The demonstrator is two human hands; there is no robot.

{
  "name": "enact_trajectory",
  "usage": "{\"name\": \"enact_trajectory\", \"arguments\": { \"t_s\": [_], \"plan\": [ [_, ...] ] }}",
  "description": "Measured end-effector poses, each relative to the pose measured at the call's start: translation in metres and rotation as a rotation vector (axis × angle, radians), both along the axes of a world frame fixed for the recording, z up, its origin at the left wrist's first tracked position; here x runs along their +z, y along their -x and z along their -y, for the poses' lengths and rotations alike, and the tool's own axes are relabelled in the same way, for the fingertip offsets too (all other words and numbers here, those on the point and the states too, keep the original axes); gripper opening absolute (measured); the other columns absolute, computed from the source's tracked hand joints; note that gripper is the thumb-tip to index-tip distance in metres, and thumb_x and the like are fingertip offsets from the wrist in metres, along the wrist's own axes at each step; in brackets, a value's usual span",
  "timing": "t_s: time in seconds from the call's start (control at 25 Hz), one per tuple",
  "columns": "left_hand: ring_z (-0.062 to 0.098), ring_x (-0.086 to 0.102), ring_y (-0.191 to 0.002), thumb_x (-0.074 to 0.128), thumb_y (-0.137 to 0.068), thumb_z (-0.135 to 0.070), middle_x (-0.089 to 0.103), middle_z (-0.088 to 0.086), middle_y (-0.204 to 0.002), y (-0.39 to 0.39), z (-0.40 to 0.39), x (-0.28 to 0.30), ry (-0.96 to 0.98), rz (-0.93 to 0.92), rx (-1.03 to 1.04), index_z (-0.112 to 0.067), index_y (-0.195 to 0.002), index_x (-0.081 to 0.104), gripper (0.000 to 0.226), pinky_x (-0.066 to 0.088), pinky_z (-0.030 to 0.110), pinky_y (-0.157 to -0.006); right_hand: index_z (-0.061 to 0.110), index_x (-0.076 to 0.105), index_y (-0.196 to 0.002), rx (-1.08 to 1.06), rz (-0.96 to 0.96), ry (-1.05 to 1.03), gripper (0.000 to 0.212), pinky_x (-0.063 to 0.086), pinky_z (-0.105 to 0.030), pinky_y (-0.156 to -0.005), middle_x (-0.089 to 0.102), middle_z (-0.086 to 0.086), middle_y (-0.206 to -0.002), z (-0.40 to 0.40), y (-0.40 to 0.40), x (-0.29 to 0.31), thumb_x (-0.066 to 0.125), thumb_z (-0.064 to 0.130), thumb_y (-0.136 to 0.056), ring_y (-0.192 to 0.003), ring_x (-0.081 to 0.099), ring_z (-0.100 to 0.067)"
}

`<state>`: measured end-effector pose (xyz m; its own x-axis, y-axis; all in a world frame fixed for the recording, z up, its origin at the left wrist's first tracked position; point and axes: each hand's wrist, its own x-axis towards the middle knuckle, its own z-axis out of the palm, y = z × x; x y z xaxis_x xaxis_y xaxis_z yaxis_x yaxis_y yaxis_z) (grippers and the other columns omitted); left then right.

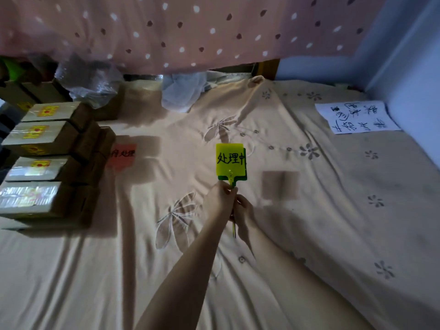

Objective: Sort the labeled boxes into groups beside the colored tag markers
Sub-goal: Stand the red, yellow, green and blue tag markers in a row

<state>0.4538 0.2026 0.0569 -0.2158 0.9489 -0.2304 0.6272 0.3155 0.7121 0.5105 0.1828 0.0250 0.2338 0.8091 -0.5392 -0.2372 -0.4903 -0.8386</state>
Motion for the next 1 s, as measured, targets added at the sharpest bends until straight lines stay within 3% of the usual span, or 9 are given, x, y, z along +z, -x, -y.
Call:
{"name": "enact_trajectory", "arguments": {
  "t_s": [0.28,0.48,0.72,1.0],
  "plan": [
    [0.030,0.066,-0.095,0.064,-0.084,-0.033,0.074,0.009,-0.096,-0.029,0.015,0.015,-0.015,-0.045,0.122,-0.018,-0.093,0.072,0.020,0.050,0.034,-0.075,0.012,0.058,-0.071,0.112,-0.060,-0.024,0.024,0.044,-0.031,-0.060,0.056,-0.006,-0.062,0.015,-0.035,0.013,0.048,0.012,-0.092,-0.057,0.052,-0.018],
    [0.030,0.067,-0.094,0.065,-0.081,-0.035,0.074,0.008,-0.096,-0.037,0.018,0.016,-0.024,-0.062,0.181,-0.021,-0.093,0.073,0.020,0.050,0.033,-0.075,0.010,0.057,-0.067,0.092,-0.100,-0.042,0.027,0.043,-0.022,-0.050,0.052,-0.005,-0.057,0.016,-0.042,0.018,0.049,0.007,-0.092,-0.053,0.048,-0.014],
    [0.028,0.067,-0.093,0.066,-0.080,-0.038,0.074,0.005,-0.095,-0.031,0.010,0.014,-0.038,-0.088,0.198,-0.023,-0.092,0.074,0.021,0.050,0.032,-0.072,0.005,0.057,-0.072,0.106,-0.122,-0.057,0.024,0.045,-0.020,-0.046,0.054,-0.008,-0.059,0.012,-0.036,0.019,0.046,0.005,-0.093,-0.054,0.051,-0.016],
    [0.029,0.067,-0.092,0.064,-0.084,-0.036,0.074,0.006,-0.095,-0.008,-0.016,0.014,-0.073,-0.044,0.224,-0.018,-0.090,0.073,0.021,0.042,0.029,-0.068,0.006,0.058,-0.075,0.072,-0.042,-0.018,0.025,0.048,-0.028,-0.060,0.056,-0.009,-0.067,-0.008,-0.025,0.005,0.041,0.002,-0.092,-0.062,0.053,-0.020]
  ]
}}
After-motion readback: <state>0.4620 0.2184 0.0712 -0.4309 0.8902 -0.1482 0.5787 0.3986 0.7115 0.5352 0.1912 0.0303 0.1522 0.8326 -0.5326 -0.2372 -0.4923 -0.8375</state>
